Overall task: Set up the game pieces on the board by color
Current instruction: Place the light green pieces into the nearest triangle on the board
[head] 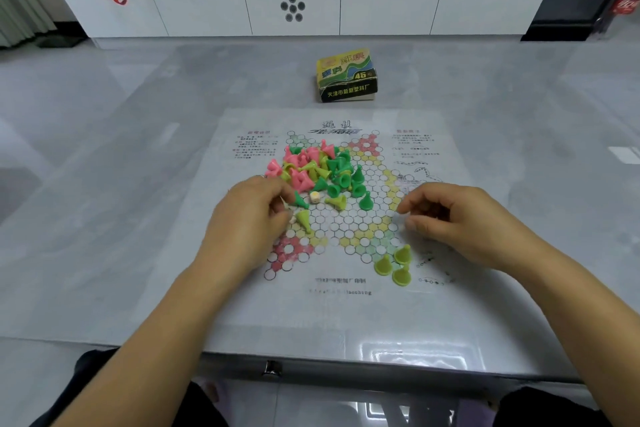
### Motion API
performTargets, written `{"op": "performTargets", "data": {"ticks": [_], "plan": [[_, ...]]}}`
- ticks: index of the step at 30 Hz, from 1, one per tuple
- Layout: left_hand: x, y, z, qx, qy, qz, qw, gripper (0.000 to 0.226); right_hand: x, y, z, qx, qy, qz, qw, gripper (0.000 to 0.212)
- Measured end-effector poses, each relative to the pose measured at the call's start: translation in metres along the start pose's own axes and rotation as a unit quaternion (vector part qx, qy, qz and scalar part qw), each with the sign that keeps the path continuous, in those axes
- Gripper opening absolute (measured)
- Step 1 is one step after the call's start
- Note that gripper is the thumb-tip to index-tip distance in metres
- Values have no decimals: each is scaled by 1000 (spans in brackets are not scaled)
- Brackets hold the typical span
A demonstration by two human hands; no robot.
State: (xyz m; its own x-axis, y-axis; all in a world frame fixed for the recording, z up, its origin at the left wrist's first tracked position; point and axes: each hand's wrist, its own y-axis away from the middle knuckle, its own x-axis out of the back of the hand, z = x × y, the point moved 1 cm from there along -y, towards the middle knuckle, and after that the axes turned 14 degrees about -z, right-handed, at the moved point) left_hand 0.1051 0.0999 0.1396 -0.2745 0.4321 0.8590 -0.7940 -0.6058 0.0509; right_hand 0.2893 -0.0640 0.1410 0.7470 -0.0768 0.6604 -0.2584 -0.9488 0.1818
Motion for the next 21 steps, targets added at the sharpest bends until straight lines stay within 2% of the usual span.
{"op": "performTargets", "data": {"ticks": [4, 7, 13, 15, 21], "plan": [[-7, 0, 2, -15, -29, -35, 999, 29, -6, -14, -8, 23, 58, 31, 998, 11], [-10, 1, 6, -31, -33, -47, 998, 37, -8, -24, -13, 51, 98, 59, 992, 17], [-9, -1, 8, -40, -32, -66, 996, 25, -17, -49, -20, 84, 159, 51, 982, 30], [-9, 0, 9, -48, -27, -55, 997, 22, -20, -55, -23, 87, 192, 49, 976, 29], [-11, 4, 11, -83, 15, -60, 995, 20, -26, -69, -36, 84, 187, 82, 975, 24]]}}
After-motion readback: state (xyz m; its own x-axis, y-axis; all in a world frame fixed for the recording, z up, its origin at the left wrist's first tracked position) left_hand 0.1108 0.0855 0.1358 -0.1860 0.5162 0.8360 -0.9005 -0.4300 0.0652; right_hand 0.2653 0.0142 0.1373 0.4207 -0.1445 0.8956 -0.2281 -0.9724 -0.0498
